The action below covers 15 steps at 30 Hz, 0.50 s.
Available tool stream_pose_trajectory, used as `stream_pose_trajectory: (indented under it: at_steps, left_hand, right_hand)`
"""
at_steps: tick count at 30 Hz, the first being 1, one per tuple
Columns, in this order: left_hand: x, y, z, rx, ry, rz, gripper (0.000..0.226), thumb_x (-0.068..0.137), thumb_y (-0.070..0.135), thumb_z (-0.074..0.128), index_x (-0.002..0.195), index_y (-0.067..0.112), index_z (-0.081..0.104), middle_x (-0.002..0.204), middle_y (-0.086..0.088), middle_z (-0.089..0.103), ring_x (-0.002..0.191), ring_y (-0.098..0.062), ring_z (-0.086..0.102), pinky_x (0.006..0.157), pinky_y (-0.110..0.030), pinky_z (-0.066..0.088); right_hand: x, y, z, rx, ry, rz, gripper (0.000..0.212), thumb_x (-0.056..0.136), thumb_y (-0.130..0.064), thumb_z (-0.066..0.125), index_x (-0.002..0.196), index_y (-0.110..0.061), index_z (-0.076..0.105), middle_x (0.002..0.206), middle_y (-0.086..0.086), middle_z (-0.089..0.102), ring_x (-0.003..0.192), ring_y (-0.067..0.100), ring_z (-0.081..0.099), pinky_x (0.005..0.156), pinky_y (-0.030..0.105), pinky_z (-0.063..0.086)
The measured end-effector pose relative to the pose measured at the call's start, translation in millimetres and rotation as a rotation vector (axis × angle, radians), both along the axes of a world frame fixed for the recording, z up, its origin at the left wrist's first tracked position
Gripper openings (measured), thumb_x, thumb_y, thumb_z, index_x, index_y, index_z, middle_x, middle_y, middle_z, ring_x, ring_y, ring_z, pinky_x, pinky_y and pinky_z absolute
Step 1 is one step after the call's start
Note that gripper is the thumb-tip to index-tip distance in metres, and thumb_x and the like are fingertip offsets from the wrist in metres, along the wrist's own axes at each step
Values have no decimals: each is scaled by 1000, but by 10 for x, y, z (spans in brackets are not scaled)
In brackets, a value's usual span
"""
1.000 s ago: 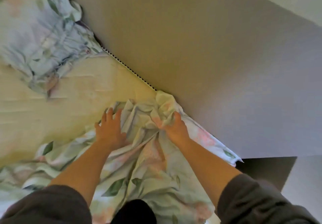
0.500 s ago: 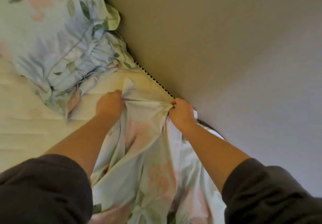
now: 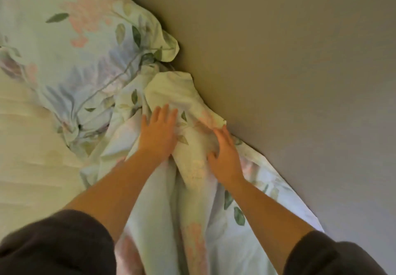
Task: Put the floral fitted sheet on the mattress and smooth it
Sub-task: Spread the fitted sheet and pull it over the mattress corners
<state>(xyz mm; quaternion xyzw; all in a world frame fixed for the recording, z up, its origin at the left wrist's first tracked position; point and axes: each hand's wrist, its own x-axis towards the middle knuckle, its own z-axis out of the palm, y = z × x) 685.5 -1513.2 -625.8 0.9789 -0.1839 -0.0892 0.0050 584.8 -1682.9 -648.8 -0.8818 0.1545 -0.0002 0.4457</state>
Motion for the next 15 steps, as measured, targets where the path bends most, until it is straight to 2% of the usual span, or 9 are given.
stream_pose_trajectory:
  at_steps: [1,2,3,5,7,9,11,13,15]
  left_hand:
    - [-128,46,-148,104,91,-50,66,95,40,40,151,25,8,160,-7,2,146,-31,5,112,-60,13]
    - [-238,95,-373,193,208,-64,66,95,45,36,151,28,5,160,-7,-3,146,-33,1,111,-63,8]
    - [-303,145,-523,255,304,-51,67,95,47,34,151,30,2,160,-6,-8,146,-34,-3,111,-65,6]
    - [-346,213,-711,268,372,-27,69,95,49,33,151,32,-3,159,-3,-14,146,-33,-8,111,-65,6]
    - [-303,242,-770,287,310,-18,72,93,55,31,150,34,-9,159,-4,-18,145,-33,-10,110,-65,5]
    - [-131,265,-733,264,209,64,76,92,60,30,150,33,-12,157,-8,-23,144,-36,-13,109,-66,6]
    - [136,279,-595,191,78,189,77,92,59,30,150,29,-10,156,-11,-23,143,-38,-16,107,-68,8]
    - [361,252,-474,179,-23,214,75,92,55,33,150,29,-8,157,-12,-22,143,-40,-16,106,-71,5]
    - [441,181,-424,264,-51,180,75,93,49,38,150,27,-6,157,-14,-17,143,-40,-14,106,-70,4]
  right_hand:
    - [-62,-10,-49,-66,39,51,67,85,-4,51,145,-27,34,159,-4,17,136,3,27,91,-3,31]
    - [-128,-20,-193,-139,146,113,63,88,-10,51,146,-26,33,160,-4,15,142,12,24,103,12,35]
    - [-177,-27,-283,-221,284,167,60,90,-18,50,147,-26,31,161,-3,8,145,17,17,112,26,31]
    - [-205,-67,-415,-356,465,234,61,93,-29,47,149,-29,24,161,-3,-5,148,21,2,117,38,19]
    - [-140,-85,-467,-430,455,267,66,92,-35,47,151,-31,17,161,-2,-8,148,23,-3,118,43,13]
    - [-10,-112,-460,-387,345,249,72,89,-31,50,151,-30,13,161,-1,0,147,26,5,117,43,20]
    - [126,-135,-450,-261,239,209,71,88,-26,52,150,-27,18,159,-1,11,144,26,16,113,41,29]
    - [186,-133,-473,-217,186,234,66,90,-27,53,150,-23,25,160,-2,13,145,22,15,114,36,25]
    - [199,-135,-552,-258,169,301,64,90,-28,53,149,-20,28,161,-1,11,148,19,8,118,36,18]
